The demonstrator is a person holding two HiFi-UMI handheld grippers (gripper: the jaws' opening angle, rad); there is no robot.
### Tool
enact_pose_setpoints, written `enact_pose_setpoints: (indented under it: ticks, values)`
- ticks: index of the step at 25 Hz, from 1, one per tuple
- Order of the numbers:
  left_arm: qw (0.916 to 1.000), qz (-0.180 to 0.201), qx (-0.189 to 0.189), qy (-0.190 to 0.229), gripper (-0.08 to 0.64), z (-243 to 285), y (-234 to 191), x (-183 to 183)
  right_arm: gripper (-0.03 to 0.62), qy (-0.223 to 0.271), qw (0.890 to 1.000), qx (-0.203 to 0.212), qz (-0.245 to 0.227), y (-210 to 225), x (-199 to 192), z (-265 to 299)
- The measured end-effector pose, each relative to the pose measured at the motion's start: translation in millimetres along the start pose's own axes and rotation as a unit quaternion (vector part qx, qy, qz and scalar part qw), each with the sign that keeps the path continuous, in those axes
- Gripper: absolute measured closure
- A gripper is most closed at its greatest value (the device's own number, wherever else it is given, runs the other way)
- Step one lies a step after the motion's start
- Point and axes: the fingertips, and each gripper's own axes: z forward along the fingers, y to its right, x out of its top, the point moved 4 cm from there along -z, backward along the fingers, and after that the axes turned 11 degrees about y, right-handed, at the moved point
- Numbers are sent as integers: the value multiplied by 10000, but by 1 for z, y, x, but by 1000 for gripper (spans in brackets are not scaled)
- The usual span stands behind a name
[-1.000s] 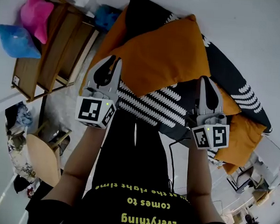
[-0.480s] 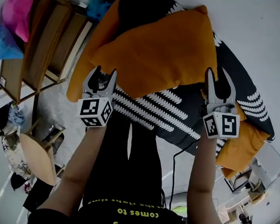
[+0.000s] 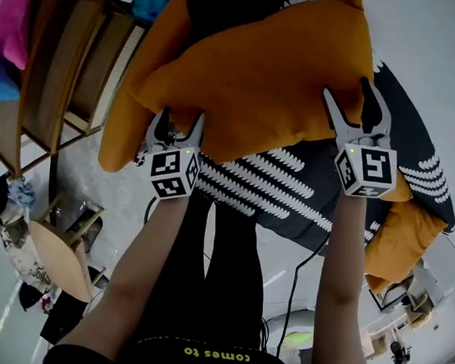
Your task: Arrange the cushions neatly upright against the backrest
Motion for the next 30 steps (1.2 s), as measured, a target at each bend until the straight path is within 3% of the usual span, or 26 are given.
enact_pose_setpoints:
  ticks: [3, 8, 11, 13, 16, 19, 25, 30]
  values:
    - [9999, 92, 39, 72, 204, 9, 0, -1, 215, -20, 9998, -32, -217, -3, -9, 13]
    - [9999, 150, -3, 57, 215, 15, -1, -5, 212, 127, 9969, -403, -668, -5, -19, 19]
    - [9998, 105, -164, -29, 252, 13, -4, -5, 255, 25, 9970, -447, -633, -10, -19, 20]
    - [9995, 66, -299, -56, 310, 11, -7, -5, 330, -56, 9971, -462, -595, -13, -18, 18]
    - [9991, 36, -431, -39, 451, 6, -6, 0, 470, 136, 9984, -417, -353, -13, -11, 6]
    - [9986, 118, -500, -78, 541, -2, -6, 4, 555, 310, 9988, -376, -74, -14, -5, -6]
    - [9954, 353, -879, -105, 555, -14, 1, 16, 572, 707, 9943, -630, 496, -22, 12, -45]
    - [9923, 407, -1092, 416, 554, -36, 10, 66, 572, 1233, 9826, -1023, 936, -33, 36, -115]
